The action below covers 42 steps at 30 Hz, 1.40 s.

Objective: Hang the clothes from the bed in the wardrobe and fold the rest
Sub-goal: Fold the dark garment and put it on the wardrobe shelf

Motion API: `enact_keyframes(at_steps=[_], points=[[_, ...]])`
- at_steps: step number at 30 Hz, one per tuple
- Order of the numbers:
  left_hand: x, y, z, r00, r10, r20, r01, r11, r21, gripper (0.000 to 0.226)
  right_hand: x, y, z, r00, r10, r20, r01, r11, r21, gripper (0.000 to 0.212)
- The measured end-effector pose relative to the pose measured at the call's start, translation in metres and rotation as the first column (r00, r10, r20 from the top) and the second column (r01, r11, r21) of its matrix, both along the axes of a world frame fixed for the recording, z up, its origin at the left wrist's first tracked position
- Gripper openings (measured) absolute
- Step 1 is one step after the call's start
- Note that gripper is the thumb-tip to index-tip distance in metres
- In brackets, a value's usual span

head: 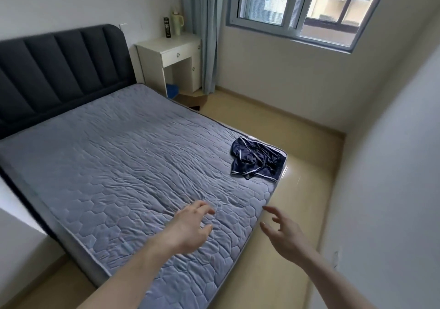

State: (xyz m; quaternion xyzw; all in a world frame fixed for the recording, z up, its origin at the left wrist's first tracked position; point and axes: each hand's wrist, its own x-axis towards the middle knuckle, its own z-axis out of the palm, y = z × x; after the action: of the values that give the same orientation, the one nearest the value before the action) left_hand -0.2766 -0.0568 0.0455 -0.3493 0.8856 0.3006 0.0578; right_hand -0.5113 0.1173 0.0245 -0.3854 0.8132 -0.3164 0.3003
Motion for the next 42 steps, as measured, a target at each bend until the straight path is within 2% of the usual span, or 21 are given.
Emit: enact_keyframes(at_steps=[11, 18, 23, 27, 30, 35, 42], points=[[-0.140, -0.120, -0.084, 0.966, 0.252, 0.054, -0.257, 0.959, 0.123, 0.039, -0.188, -0.139, -0.073, 0.981, 0.195, 0.005, -0.192, 0.963, 0.192, 0.045], [-0.282, -0.198, -0.132, 0.963, 0.257, 0.085, -0.270, 0.937, 0.223, 0.033, -0.320, -0.213, -0.112, 0.974, 0.222, -0.036, -0.194, 0.911, 0.365, 0.045], [-0.366, -0.232, -0.164, 0.957, 0.266, 0.115, -0.289, 0.914, 0.284, 0.030, -0.402, -0.265, -0.159, 0.948, 0.307, -0.082, -0.233, 0.848, 0.475, 0.047], [-0.422, -0.262, -0.213, 0.923, 0.331, 0.194, -0.376, 0.883, 0.281, 0.029, -0.472, -0.319, -0.231, 0.906, 0.421, -0.045, -0.318, 0.747, 0.584, 0.052], [-0.461, -0.283, -0.273, 0.885, 0.399, 0.238, -0.454, 0.852, 0.261, 0.027, -0.525, -0.361, -0.313, 0.851, 0.526, -0.002, -0.397, 0.644, 0.654, 0.057], [-0.511, -0.302, -0.355, 0.856, 0.414, 0.309, -0.498, 0.821, 0.279, 0.024, -0.578, -0.400, -0.428, 0.802, 0.592, 0.084, -0.450, 0.505, 0.736, 0.066], [-0.564, -0.315, -0.470, 0.843, 0.421, 0.334, -0.521, 0.795, 0.312, 0.026, -0.611, -0.418, -0.570, 0.700, 0.702, 0.131, -0.481, 0.328, 0.813, 0.052]])
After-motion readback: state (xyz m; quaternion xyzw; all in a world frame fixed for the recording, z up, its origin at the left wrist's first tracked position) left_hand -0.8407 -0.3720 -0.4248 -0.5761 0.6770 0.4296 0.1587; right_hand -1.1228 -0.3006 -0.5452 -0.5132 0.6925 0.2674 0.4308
